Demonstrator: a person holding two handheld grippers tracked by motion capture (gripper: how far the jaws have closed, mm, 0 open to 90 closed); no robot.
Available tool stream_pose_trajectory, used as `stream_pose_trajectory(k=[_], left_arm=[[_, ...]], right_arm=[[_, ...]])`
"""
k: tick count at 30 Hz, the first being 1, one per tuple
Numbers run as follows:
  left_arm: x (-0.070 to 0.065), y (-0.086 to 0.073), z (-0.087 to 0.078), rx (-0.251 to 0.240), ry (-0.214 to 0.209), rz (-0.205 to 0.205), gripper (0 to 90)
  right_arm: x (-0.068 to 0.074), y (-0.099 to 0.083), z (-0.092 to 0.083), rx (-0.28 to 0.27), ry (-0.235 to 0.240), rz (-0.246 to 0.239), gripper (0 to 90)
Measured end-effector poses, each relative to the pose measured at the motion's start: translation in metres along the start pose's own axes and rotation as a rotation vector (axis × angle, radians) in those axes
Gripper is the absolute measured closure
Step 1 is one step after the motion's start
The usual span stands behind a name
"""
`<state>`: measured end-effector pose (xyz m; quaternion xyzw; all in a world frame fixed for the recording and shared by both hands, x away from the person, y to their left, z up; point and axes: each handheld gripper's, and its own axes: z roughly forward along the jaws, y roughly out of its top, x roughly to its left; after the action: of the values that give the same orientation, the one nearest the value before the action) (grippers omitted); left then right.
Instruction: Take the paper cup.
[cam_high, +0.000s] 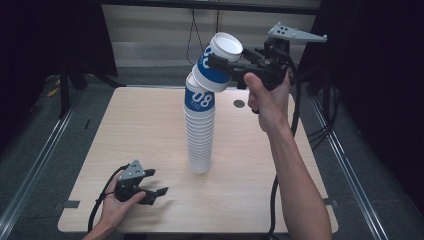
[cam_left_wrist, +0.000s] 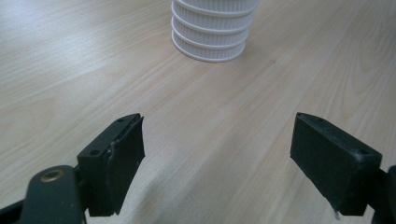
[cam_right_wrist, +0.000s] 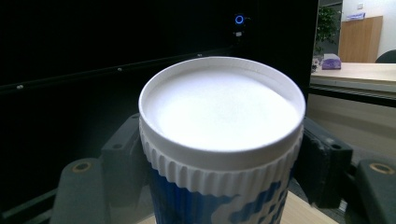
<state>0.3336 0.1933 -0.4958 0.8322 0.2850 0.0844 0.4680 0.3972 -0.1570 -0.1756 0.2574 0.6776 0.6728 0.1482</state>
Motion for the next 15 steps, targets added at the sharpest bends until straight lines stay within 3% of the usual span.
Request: stream_pose_trajectory(k=[15], left_arm=[[0.0, 0.0, 0.0, -0.002, 0.003, -0.005, 17.5]], right_arm=[[-0.011, -0.007, -0.031, -0.014, -0.047, 0.01, 28.8]])
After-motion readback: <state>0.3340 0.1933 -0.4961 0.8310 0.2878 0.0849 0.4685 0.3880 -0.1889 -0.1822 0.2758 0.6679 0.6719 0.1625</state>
